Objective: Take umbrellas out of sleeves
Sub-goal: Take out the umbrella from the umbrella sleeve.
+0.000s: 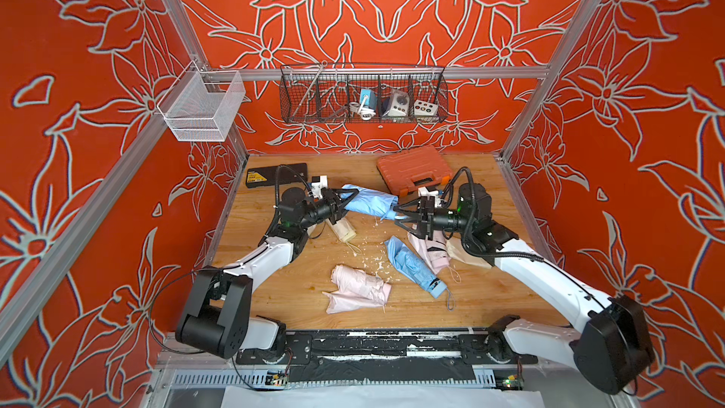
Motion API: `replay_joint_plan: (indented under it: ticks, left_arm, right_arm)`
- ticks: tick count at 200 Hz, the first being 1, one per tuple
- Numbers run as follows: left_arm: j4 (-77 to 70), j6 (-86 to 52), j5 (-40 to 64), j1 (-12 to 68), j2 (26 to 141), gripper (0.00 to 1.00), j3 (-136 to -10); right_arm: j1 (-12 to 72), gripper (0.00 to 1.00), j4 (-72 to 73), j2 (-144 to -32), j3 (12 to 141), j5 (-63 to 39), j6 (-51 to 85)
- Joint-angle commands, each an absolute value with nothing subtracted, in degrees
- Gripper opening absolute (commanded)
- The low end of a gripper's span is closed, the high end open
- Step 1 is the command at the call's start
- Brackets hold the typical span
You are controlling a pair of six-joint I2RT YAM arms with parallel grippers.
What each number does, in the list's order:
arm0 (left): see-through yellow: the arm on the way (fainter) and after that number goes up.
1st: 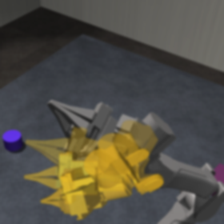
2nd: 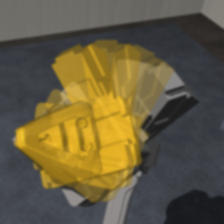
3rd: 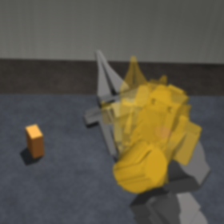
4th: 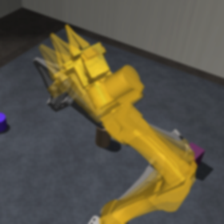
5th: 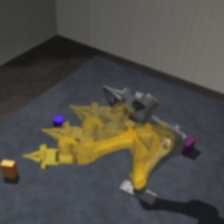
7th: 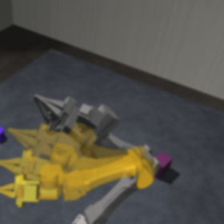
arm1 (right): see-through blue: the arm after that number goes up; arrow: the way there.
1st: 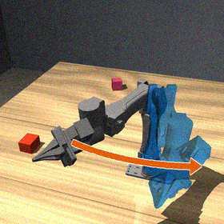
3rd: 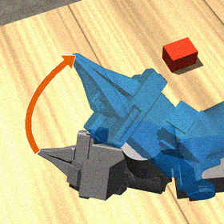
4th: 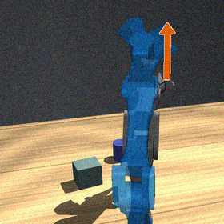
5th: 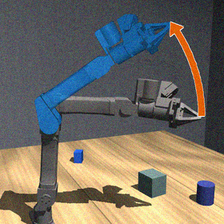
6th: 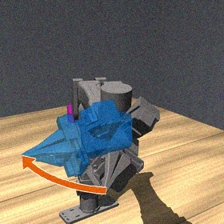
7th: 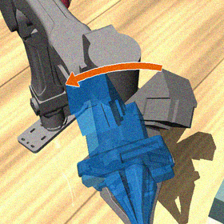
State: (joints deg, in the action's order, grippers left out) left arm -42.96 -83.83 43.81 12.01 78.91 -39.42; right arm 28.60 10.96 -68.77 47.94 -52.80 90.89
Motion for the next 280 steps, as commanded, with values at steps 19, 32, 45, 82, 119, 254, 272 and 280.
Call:
replay_joint_plan:
  ticks: [19,32,45,82,119,254,272,280]
  left_arm:
    - [-47.5,-84.6,45.0,11.9,77.8,0.19,-41.1]
    - [-47.4,-84.5,45.0,11.9,77.4,0.19,-40.7]
    - [-47.4,-84.5,44.9,11.9,77.1,0.19,-40.0]
    - [-47.5,-84.6,44.8,11.9,76.7,0.19,-39.0]
    - [-47.6,-84.2,44.8,11.9,77.7,0.19,-39.9]
    - [-47.7,-84.6,45.4,11.8,78.0,0.19,-40.0]
    - [-47.4,-84.5,45.5,11.8,77.4,0.19,-39.3]
    - [-47.5,-84.5,45.4,11.8,77.1,0.19,-38.7]
  right_arm:
    - [29.2,0.54,14.2,-71.1,49.0,-53.4,91.9]
    - [29.3,0.54,14.8,-71.6,49.5,-53.2,92.0]
    - [29.3,0.52,14.9,-71.9,50.2,-52.8,92.0]
    - [29.5,0.52,14.9,-72.7,51.8,-53.3,92.1]
    - [29.7,0.55,12.9,-71.3,51.1,-53.9,91.9]
    - [29.7,0.56,14.9,-72.3,50.3,-53.2,92.2]
    - [29.7,0.53,15.3,-73.1,51.3,-53.2,92.1]
    - [29.8,0.53,15.4,-73.4,51.7,-53.2,92.0]
